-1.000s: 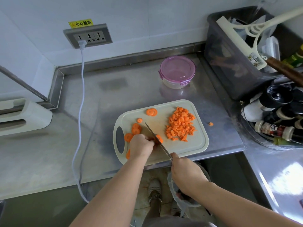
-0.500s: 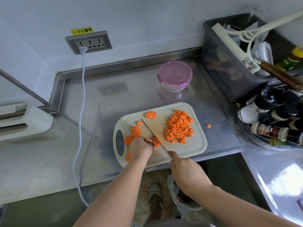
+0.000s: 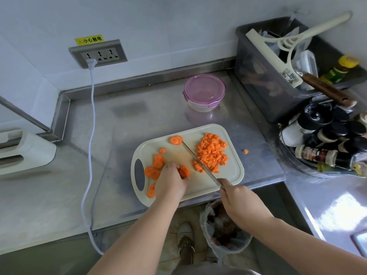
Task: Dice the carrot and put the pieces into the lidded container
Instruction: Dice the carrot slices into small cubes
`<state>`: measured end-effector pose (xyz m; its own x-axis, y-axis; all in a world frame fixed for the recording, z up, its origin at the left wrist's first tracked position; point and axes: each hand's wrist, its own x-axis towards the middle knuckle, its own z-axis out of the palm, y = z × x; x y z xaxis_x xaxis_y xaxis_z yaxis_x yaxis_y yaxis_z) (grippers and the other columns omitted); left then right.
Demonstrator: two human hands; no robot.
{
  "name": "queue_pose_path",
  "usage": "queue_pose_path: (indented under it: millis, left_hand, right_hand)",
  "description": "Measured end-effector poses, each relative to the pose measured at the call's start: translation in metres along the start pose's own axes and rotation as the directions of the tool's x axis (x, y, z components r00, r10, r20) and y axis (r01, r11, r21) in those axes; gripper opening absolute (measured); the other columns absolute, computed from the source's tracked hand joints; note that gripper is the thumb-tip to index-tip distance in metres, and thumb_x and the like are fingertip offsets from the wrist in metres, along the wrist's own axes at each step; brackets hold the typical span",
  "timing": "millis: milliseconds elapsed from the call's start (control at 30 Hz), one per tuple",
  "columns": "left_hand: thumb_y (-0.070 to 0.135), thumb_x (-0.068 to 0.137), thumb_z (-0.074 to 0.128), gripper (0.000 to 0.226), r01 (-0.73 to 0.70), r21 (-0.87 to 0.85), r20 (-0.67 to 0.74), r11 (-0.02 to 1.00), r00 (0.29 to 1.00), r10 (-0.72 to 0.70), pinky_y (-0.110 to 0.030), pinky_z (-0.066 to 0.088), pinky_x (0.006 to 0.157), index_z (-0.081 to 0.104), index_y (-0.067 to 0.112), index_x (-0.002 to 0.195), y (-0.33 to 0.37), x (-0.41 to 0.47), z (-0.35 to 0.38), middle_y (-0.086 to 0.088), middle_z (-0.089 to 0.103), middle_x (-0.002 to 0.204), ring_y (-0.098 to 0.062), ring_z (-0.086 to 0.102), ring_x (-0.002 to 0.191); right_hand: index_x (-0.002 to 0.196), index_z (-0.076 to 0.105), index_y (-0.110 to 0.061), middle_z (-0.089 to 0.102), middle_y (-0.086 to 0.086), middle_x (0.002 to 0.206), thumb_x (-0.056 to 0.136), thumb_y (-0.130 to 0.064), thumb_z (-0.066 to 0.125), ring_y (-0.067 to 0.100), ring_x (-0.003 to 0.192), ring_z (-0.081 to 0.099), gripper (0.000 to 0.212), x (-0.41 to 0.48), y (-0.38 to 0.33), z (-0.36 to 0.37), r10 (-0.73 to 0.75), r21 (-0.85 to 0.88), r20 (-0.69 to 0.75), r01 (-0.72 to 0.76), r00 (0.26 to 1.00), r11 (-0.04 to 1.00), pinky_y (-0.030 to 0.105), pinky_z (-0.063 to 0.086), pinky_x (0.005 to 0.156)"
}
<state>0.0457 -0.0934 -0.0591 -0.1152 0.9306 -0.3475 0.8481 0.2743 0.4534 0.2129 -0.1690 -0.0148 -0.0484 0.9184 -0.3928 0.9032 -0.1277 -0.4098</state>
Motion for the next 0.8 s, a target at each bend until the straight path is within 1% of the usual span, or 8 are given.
queue_pose_path:
  millis: [100, 233, 333, 433, 500, 633, 733, 800]
  left_hand:
    - [0.035, 0.088, 0.061, 0.024, 0.003, 0.0, -0.021, 1.0, 1.0, -0.003, -0.029, 0.04, 0.063, 0.057, 0.017, 0.103, 0.001, -0.001, -0.002, 0.0, 0.064, 0.098, -0.023, 0.061, 0.091]
    - [0.035, 0.087, 0.062, 0.022, 0.008, 0.009, 0.005, 1.0, 1.0, -0.008, -0.029, 0.041, 0.063, 0.058, 0.017, 0.101, 0.0, -0.002, -0.003, 0.001, 0.065, 0.094, -0.022, 0.061, 0.087]
    - [0.038, 0.085, 0.062, 0.024, 0.021, 0.07, 0.025, 0.997, 0.999, -0.023, -0.031, 0.042, 0.062, 0.057, 0.019, 0.099, -0.004, -0.003, -0.005, 0.001, 0.064, 0.094, -0.022, 0.061, 0.086]
    - [0.036, 0.084, 0.062, 0.02, 0.009, 0.132, 0.072, 0.991, 0.997, -0.018, -0.031, 0.043, 0.063, 0.054, 0.022, 0.094, -0.007, -0.009, -0.008, 0.004, 0.062, 0.092, -0.019, 0.059, 0.084]
    - [0.035, 0.083, 0.062, 0.018, -0.043, 0.166, 0.106, 0.985, 0.994, 0.026, -0.03, 0.044, 0.063, 0.054, 0.023, 0.094, -0.01, -0.011, -0.007, 0.005, 0.063, 0.092, -0.018, 0.06, 0.085]
    - [0.025, 0.085, 0.059, 0.016, -0.15, 0.207, 0.108, 0.967, 0.986, 0.129, -0.029, 0.048, 0.066, 0.056, 0.025, 0.101, -0.016, -0.017, -0.003, 0.007, 0.063, 0.097, -0.017, 0.062, 0.089]
    - [0.026, 0.091, 0.056, 0.022, -0.282, 0.293, 0.092, 0.914, 0.959, 0.266, -0.029, 0.052, 0.069, 0.054, 0.025, 0.113, -0.019, -0.023, 0.001, 0.007, 0.065, 0.104, -0.015, 0.063, 0.093]
    - [0.028, 0.095, 0.051, 0.03, -0.356, 0.367, 0.093, 0.859, 0.933, 0.347, -0.031, 0.054, 0.069, 0.047, 0.024, 0.124, -0.019, -0.025, 0.004, 0.005, 0.065, 0.107, -0.017, 0.065, 0.092]
  right_hand:
    - [0.14, 0.035, -0.026, 0.06, 0.0, 0.077, 0.103, -0.03, 0.029, 0.02, 0.069, 0.063, 0.038, 0.0, 0.002, 0.001, -0.009, 0.008, -0.003, 0.009, 1.0, 1.0, 0.04, 0.055, 0.068]
    - [0.138, 0.036, -0.026, 0.06, -0.001, 0.078, 0.102, -0.03, 0.03, 0.02, 0.07, 0.063, 0.036, 0.001, 0.003, 0.002, -0.02, -0.001, -0.005, 0.02, 1.0, 1.0, 0.04, 0.055, 0.068]
    - [0.137, 0.037, -0.026, 0.062, 0.0, 0.079, 0.102, -0.031, 0.03, 0.02, 0.07, 0.062, 0.035, 0.001, 0.004, 0.002, -0.025, -0.006, 0.001, 0.025, 1.0, 1.0, 0.04, 0.055, 0.068]
    - [0.136, 0.036, -0.027, 0.062, 0.001, 0.079, 0.102, -0.031, 0.029, 0.021, 0.07, 0.062, 0.035, 0.001, 0.005, 0.003, -0.026, -0.009, 0.006, 0.026, 1.0, 1.0, 0.04, 0.055, 0.067]
    - [0.136, 0.037, -0.027, 0.062, 0.002, 0.08, 0.102, -0.031, 0.029, 0.022, 0.071, 0.062, 0.035, 0.002, 0.007, 0.003, -0.019, -0.002, 0.012, 0.019, 1.0, 1.0, 0.041, 0.055, 0.068]
    - [0.134, 0.038, -0.027, 0.062, 0.002, 0.08, 0.102, -0.029, 0.03, 0.023, 0.072, 0.062, 0.033, 0.002, 0.007, 0.001, -0.02, 0.019, 0.013, 0.02, 1.0, 1.0, 0.042, 0.054, 0.068]
    - [0.134, 0.039, -0.025, 0.061, 0.003, 0.079, 0.102, -0.028, 0.03, 0.025, 0.072, 0.061, 0.033, 0.001, 0.009, -0.002, -0.014, 0.02, 0.013, 0.014, 1.0, 1.0, 0.041, 0.051, 0.067]
    - [0.135, 0.038, -0.025, 0.058, 0.002, 0.074, 0.103, -0.028, 0.029, 0.024, 0.069, 0.06, 0.034, 0.0, 0.011, -0.004, -0.016, 0.013, 0.011, 0.016, 1.0, 1.0, 0.04, 0.049, 0.064]
